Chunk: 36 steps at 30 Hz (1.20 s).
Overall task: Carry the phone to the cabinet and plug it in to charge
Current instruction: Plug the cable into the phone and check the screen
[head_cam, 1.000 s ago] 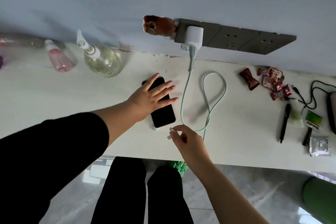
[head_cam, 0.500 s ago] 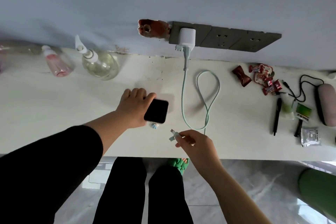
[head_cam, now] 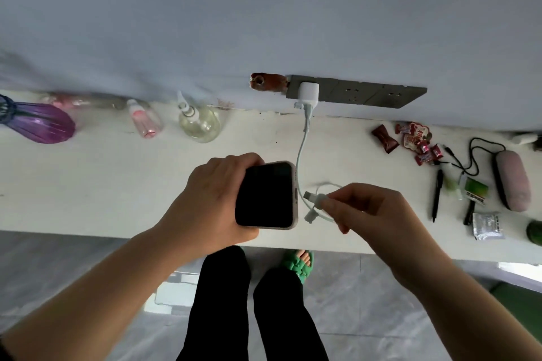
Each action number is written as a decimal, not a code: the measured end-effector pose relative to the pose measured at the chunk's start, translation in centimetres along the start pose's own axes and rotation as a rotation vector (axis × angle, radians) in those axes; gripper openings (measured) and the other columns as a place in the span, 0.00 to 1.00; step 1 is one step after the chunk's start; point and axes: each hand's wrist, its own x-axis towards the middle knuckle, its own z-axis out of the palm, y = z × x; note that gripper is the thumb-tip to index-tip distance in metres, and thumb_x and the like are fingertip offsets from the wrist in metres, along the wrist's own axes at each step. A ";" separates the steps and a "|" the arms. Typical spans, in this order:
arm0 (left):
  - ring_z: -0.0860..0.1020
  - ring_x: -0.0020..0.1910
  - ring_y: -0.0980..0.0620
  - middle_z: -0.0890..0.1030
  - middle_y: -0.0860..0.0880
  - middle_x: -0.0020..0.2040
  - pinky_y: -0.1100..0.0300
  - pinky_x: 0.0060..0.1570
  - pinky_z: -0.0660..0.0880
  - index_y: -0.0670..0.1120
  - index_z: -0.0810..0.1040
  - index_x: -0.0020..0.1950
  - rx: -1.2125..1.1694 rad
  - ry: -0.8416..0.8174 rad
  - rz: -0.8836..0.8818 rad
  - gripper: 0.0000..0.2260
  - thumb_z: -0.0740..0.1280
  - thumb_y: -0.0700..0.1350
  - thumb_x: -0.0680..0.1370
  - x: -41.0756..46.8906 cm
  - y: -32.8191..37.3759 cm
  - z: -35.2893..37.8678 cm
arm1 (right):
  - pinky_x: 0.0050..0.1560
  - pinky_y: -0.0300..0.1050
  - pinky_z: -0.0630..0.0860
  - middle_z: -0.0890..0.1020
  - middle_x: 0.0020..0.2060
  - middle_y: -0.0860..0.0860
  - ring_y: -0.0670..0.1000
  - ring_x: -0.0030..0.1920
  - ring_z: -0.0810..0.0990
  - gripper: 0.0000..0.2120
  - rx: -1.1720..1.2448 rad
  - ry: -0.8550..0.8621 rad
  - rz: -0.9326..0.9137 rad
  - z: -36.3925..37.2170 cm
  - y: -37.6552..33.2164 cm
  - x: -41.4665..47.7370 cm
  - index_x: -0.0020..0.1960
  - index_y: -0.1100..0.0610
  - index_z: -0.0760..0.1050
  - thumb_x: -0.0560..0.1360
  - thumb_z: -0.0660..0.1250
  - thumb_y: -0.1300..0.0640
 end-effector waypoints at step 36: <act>0.78 0.45 0.42 0.80 0.49 0.48 0.49 0.46 0.74 0.48 0.72 0.59 0.356 -0.053 0.044 0.26 0.64 0.53 0.62 -1.8 2.5 -1.2 | 0.44 0.41 0.73 0.87 0.35 0.48 0.43 0.36 0.82 0.07 -0.094 -0.287 0.159 -0.1 -1.4 0.3 0.39 0.53 0.84 0.71 0.72 0.50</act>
